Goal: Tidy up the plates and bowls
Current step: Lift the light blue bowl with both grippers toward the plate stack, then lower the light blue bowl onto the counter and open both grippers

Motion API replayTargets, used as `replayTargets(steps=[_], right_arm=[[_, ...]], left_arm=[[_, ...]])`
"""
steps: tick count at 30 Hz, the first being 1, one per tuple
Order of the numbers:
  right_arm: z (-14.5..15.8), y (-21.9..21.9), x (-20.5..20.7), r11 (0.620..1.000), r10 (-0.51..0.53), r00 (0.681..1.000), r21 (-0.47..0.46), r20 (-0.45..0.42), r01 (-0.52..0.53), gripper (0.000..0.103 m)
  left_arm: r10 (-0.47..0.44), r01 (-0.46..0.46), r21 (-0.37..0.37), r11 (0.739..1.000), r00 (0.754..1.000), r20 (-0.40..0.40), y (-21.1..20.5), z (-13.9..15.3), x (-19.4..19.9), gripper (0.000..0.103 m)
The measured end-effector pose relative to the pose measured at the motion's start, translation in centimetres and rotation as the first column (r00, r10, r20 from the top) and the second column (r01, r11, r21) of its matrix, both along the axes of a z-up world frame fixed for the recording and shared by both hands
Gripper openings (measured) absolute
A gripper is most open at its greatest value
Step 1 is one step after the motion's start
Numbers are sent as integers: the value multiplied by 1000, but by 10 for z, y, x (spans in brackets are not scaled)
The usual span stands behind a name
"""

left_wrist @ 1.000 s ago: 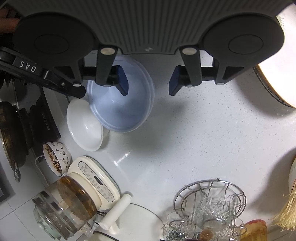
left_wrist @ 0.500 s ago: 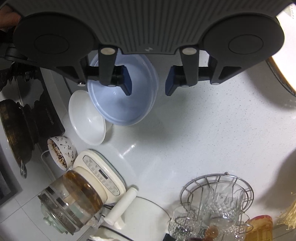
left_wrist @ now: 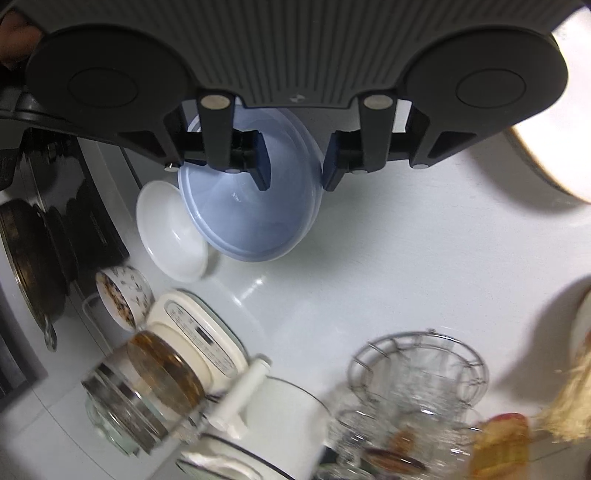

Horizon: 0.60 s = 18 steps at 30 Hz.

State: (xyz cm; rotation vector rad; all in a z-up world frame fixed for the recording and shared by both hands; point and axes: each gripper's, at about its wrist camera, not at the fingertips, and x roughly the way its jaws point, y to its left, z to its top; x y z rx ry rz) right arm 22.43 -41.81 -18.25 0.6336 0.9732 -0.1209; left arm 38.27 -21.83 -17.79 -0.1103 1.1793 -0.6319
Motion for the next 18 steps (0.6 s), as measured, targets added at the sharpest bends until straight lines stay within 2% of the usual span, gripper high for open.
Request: replayTargets(steps=[9,18], right_arm=[[4,29,34,992,126,992,-11,27,-125,22],[-2,47,50,983,181,983,-41,13,-180,22]], left_arm=[[164,-164,14,986,987,1,43,-1,8,36],[196,-196,67,978,980,8,51,-10,13,36]])
